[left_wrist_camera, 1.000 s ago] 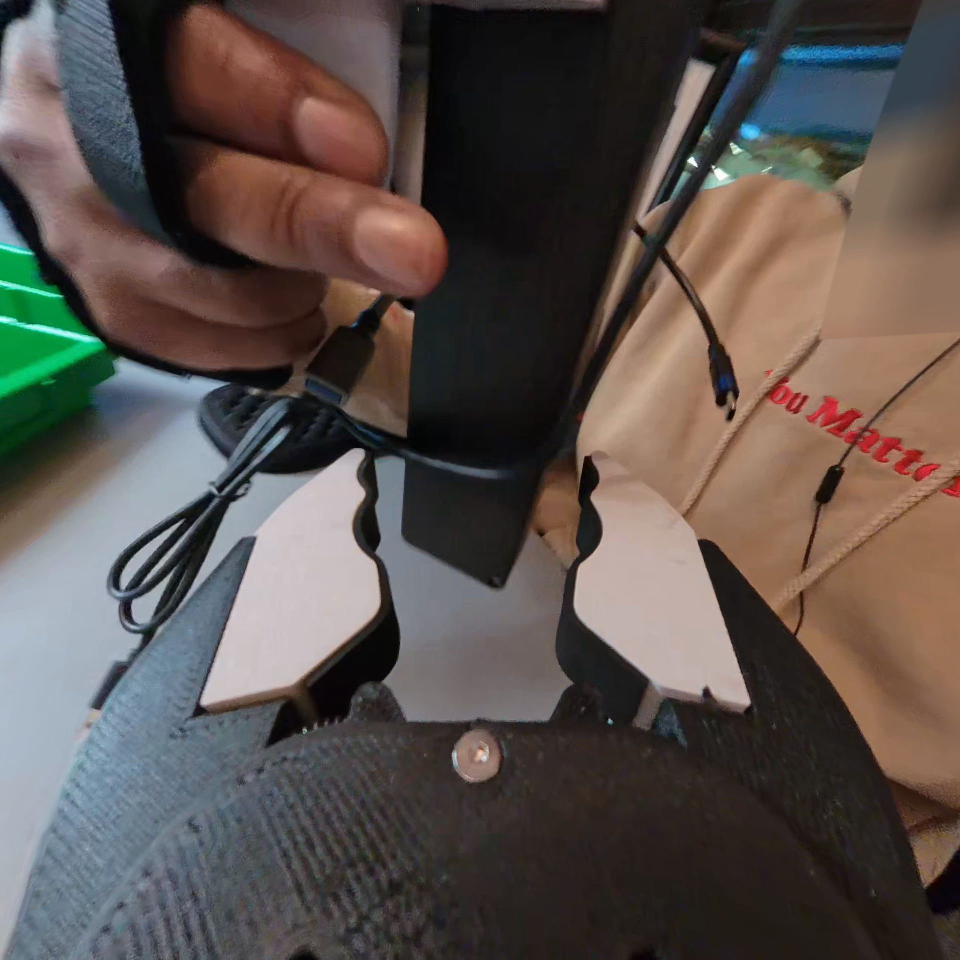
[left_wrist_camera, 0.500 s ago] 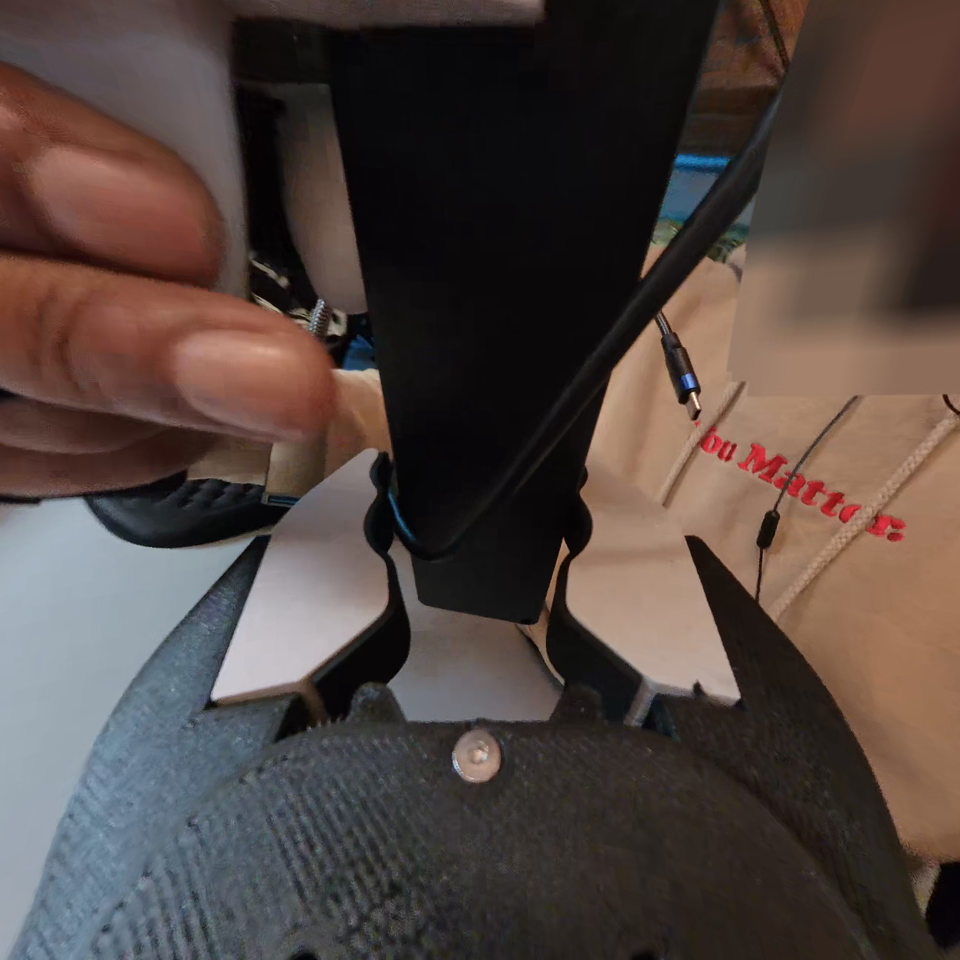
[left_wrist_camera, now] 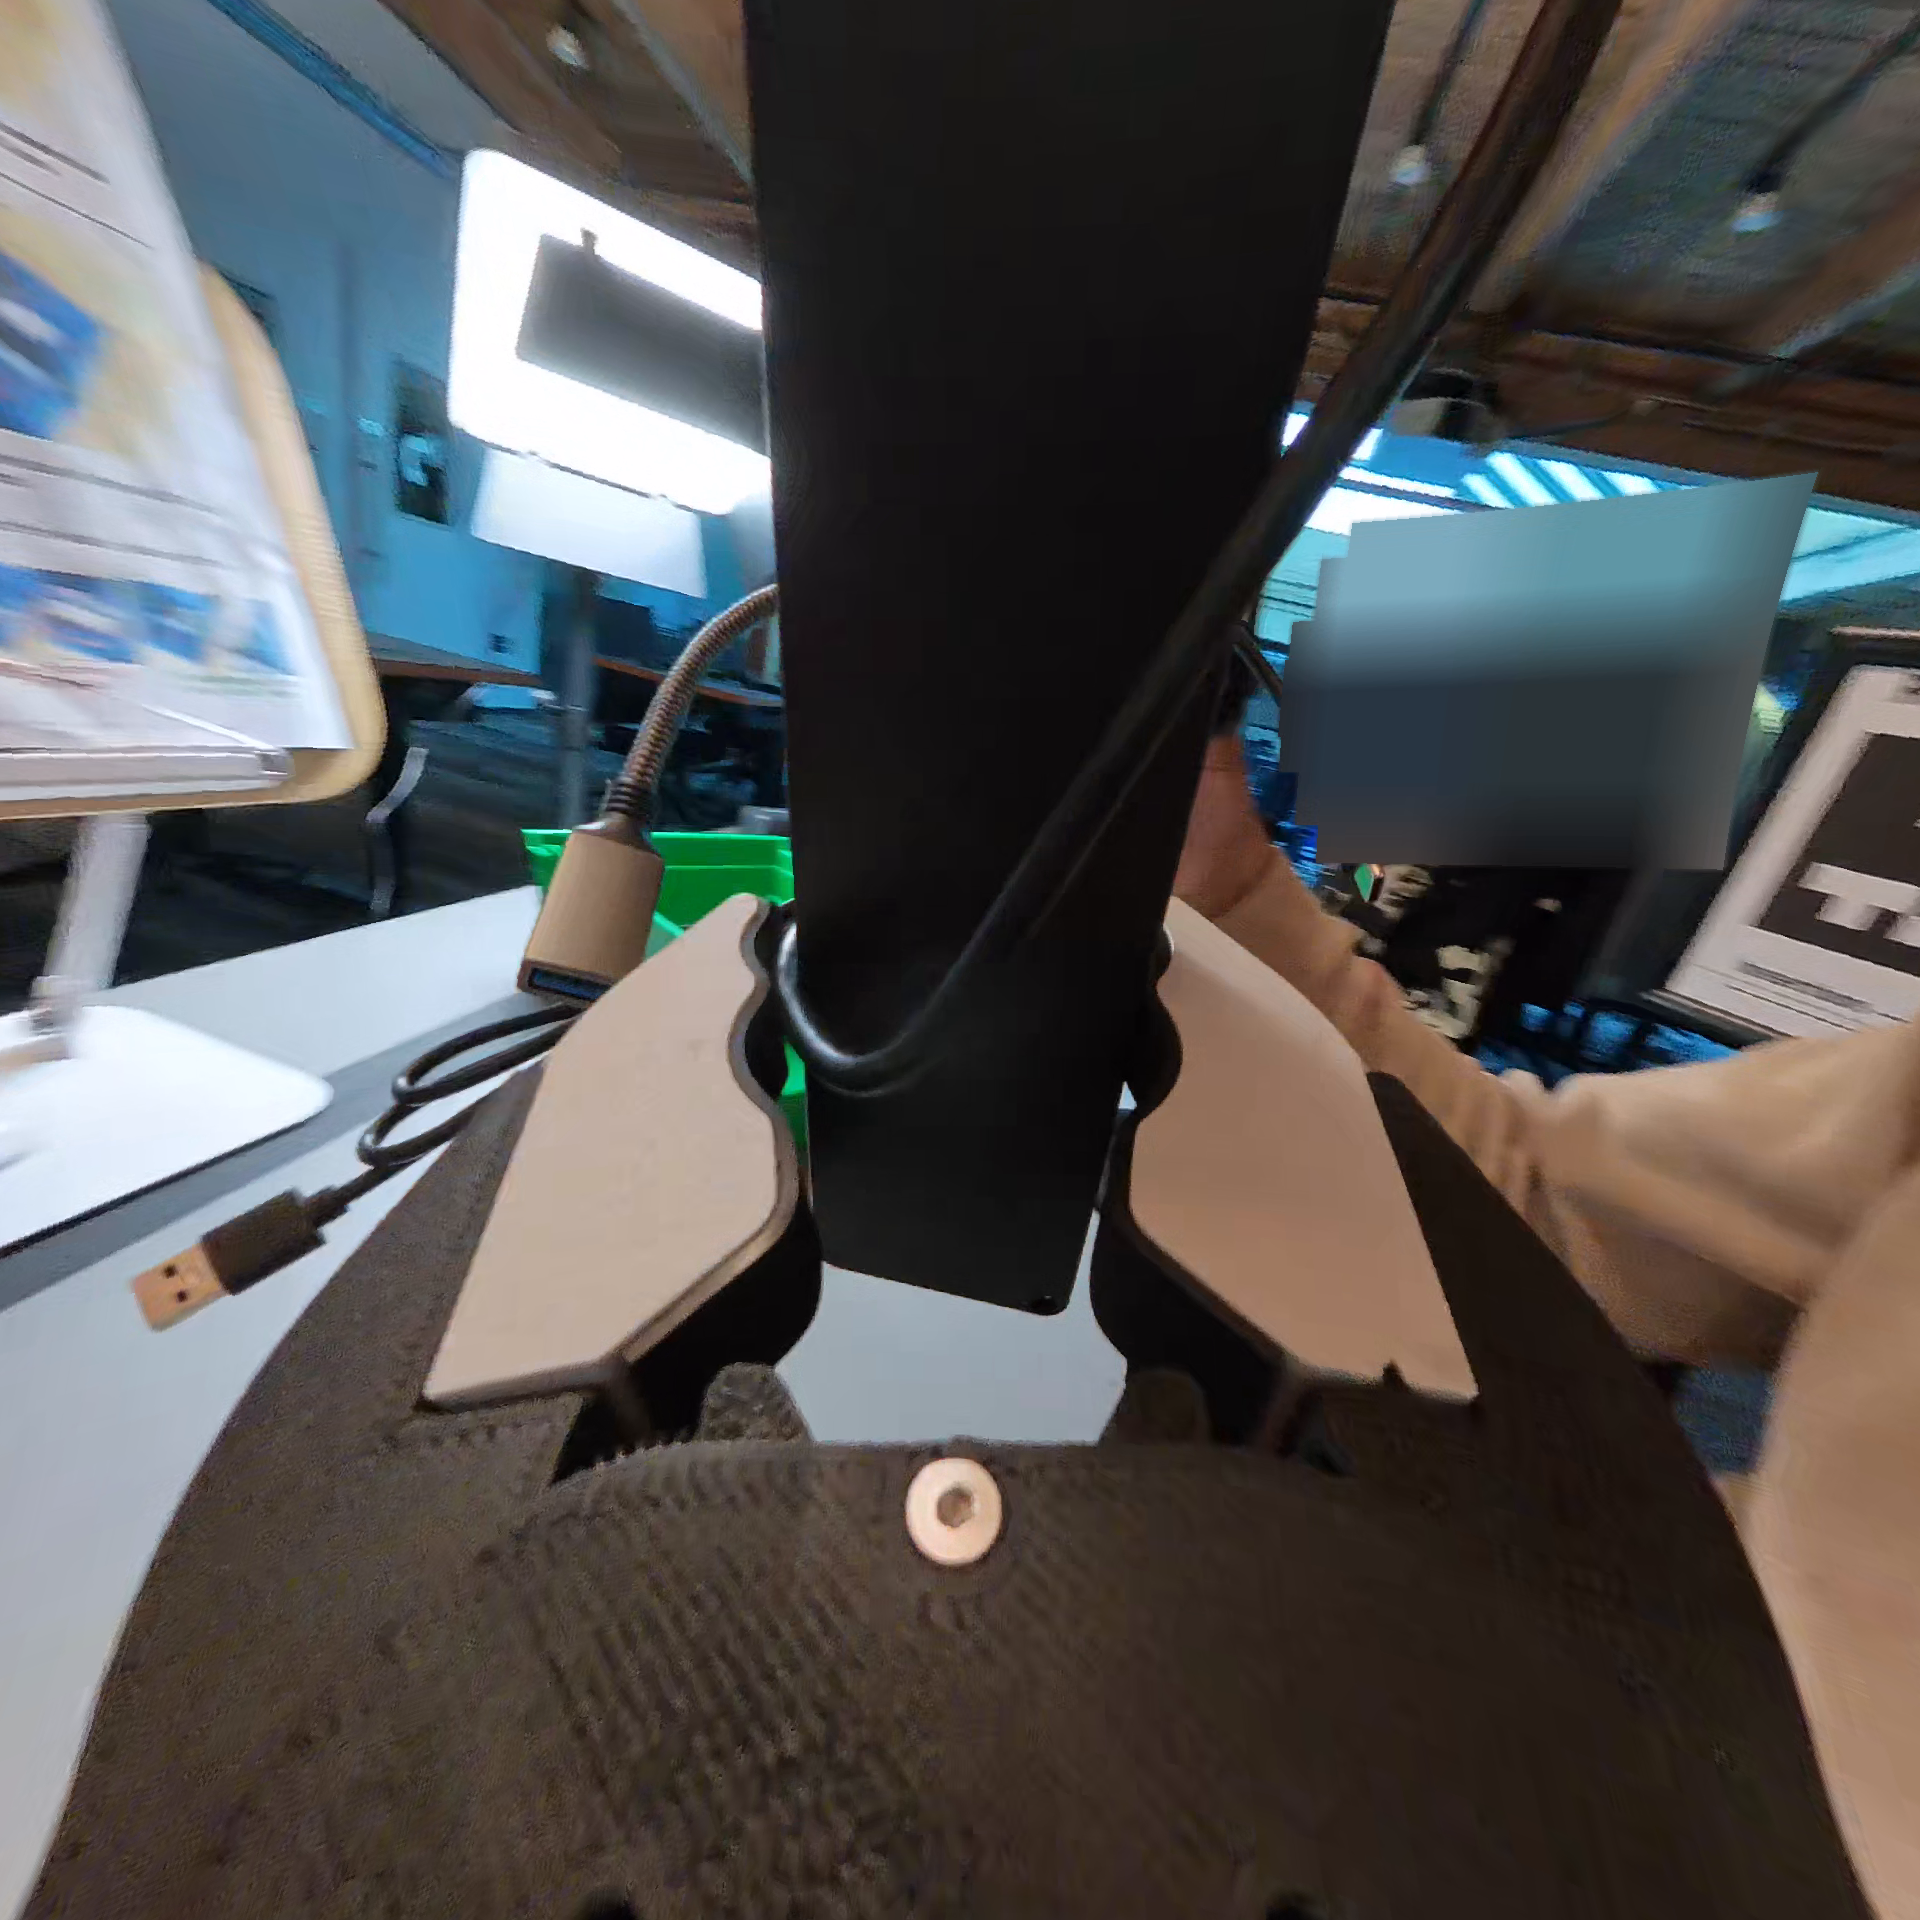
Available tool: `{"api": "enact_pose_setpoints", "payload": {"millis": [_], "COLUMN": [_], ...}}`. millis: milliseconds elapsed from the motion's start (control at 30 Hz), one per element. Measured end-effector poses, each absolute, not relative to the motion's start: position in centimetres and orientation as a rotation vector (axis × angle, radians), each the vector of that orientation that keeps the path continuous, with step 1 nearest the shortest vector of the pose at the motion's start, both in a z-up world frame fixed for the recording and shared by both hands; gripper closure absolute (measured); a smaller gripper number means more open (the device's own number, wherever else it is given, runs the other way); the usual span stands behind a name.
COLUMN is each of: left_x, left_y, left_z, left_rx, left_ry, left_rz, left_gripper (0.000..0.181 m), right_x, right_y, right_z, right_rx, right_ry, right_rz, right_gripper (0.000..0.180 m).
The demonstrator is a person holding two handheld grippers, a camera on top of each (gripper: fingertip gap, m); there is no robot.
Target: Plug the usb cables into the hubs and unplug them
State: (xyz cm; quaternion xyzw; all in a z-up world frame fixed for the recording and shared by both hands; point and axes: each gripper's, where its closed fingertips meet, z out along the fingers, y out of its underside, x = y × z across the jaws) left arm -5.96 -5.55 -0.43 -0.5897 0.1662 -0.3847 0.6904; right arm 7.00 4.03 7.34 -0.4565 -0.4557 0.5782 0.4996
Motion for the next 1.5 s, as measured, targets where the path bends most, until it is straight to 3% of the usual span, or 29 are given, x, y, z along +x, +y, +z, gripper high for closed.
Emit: {"api": "enact_pose_setpoints", "payload": {"millis": [300,667,800,1000,1067,1267,1500], "left_x": [-3.8,1.5,1.7,1.6,1.0,1.6,2.3], "left_y": [-4.7,-5.3,-5.5,-5.4,-5.7,-7.9,-8.0], "left_z": [-4.3,-7.7,-7.7,-7.6,-6.6,-3.8,-5.9], "left_rx": [-1.416,-1.478,-1.47,-1.479,-1.457,-1.471,-1.528], "left_ry": [0.502,0.673,0.697,0.741,0.782,0.879,0.957], "left_rz": [-0.683,-0.674,-0.661,-0.639,-0.595,-0.682,-0.663], "left_gripper": [0.116,0.117,0.116,0.115,0.102,0.097,0.117], "right_x": [1.3,0.1,-0.1,0.0,0.3,0.5,0.0], "right_y": [-3.3,-5.9,-6.4,-6.4,-6.4,-7.4,-7.7], "right_z": [3.1,-1.2,-1.9,-1.9,-1.7,-3.2,-4.4], "right_rx": [-1.061,-1.146,-1.145,-1.145,-1.15,-1.126,-1.122], "right_ry": [-1.501,-1.766,-1.807,-1.823,-1.829,-1.948,-1.987], "right_rz": [1.167,0.988,0.985,0.985,1.01,0.982,0.959], "right_gripper": [0.145,0.151,0.164,0.164,0.165,0.165,0.165]}}
